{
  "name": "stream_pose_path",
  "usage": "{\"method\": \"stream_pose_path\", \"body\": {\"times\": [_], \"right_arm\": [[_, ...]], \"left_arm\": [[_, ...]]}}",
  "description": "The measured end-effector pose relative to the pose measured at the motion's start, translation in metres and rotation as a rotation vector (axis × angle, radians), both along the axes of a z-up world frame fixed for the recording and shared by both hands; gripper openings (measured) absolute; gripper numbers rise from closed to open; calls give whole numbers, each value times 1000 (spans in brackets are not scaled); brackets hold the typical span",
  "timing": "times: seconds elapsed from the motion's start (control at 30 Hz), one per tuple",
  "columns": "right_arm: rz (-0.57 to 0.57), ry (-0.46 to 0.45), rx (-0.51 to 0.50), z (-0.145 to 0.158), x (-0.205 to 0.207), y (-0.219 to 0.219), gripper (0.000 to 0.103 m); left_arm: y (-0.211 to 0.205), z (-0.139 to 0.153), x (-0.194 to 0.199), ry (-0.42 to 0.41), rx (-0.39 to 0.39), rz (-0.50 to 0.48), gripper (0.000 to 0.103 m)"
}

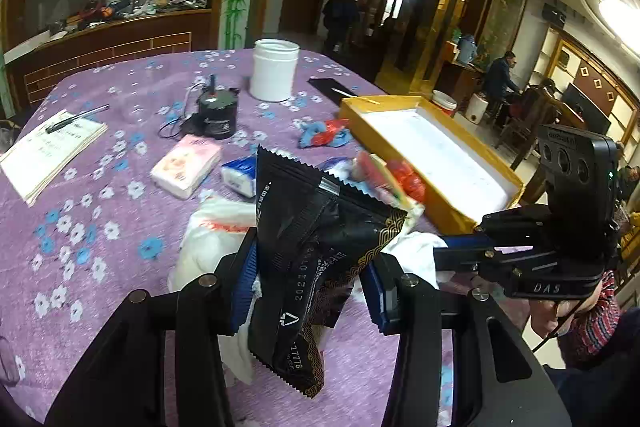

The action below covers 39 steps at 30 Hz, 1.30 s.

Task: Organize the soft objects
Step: 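Carry the black bag and white cloth over the yellow-rimmed box with both grippers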

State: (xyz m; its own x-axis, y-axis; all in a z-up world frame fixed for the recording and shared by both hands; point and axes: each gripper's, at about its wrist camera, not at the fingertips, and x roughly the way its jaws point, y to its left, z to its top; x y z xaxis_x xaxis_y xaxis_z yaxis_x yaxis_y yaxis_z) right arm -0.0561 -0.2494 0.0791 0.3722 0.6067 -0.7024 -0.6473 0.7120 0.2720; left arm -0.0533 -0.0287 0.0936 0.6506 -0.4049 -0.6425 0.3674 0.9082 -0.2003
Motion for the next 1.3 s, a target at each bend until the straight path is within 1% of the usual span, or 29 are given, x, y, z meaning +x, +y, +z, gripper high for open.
{"method": "stream_pose_path", "body": {"times": [0.2,0.3,0.47,0.6,0.7,0.83,0.9,1.0,1.1,1.23,1.3], "right_arm": [[-56,1,104,16,6,-33,11],[-100,-15,146,25,9,-50,11],[-214,-34,205,35,19,-91,11],[-328,-3,272,40,39,-127,11],[-411,7,317,43,55,-149,11],[-486,18,349,47,78,-171,11],[-510,25,353,46,86,-180,11],[-528,59,380,41,93,-192,11],[-532,70,378,36,92,-198,11],[-529,85,386,30,90,-195,11],[-521,86,382,30,91,-192,11]], "left_arm": [[-25,10,9,4,-11,-41,44],[-43,16,14,1,-11,-65,44],[-76,31,29,5,-30,-110,44],[-104,43,46,13,-52,-139,44],[-126,49,60,4,-51,-159,44],[-148,51,82,36,-50,-170,44],[-150,51,89,44,-43,-158,44],[-145,48,95,71,-67,-148,44],[-138,48,97,99,-86,-137,44],[-124,52,96,98,-91,-117,44],[-112,58,94,105,-127,-114,44]]}}
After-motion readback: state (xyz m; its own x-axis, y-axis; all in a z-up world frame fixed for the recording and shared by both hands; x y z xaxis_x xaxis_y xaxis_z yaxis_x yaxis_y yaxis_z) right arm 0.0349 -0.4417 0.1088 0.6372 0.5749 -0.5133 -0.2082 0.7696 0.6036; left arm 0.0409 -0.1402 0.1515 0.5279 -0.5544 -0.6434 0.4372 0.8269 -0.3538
